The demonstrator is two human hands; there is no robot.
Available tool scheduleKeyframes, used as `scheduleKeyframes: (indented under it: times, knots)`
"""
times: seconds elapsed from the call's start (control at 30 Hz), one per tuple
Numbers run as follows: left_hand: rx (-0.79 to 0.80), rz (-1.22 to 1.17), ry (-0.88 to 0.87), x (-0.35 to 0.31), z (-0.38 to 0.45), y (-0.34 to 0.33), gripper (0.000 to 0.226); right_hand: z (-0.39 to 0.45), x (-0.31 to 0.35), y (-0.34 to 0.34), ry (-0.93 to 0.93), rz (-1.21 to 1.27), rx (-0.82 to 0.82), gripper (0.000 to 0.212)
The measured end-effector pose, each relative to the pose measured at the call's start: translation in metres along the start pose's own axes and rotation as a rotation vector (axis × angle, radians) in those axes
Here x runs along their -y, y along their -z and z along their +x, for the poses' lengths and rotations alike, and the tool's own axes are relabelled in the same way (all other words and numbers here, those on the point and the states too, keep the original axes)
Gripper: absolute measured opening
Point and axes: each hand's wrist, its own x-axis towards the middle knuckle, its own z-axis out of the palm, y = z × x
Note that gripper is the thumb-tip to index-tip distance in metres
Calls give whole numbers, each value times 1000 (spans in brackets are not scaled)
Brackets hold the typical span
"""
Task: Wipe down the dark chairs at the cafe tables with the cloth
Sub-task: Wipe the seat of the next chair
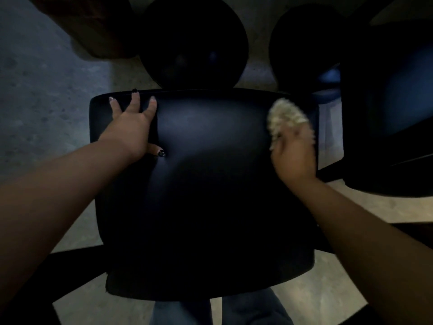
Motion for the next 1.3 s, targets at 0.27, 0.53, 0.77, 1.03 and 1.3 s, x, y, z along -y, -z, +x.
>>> scheduleKeyframes:
  times: [0.27, 0.53, 0.77, 1.03, 1.3]
  knots:
    - [9, 25, -2, 1, 0, 1, 120, -70, 63, -23, 461, 29, 244, 53]
    - [51, 47, 12, -2, 0, 5, 120, 34, 46, -7, -185, 141, -117, 47]
    - [82, -27, 107, -10, -12, 11, 115, -9, 80, -13, 705, -110, 269, 48]
    - [17, 194, -16, 4, -6, 27, 109, -10, 139, -41, 173, 80, 65, 49]
    - [-179, -530, 133, 76, -11, 35, 65, 27, 134, -33, 371, 19, 110, 48]
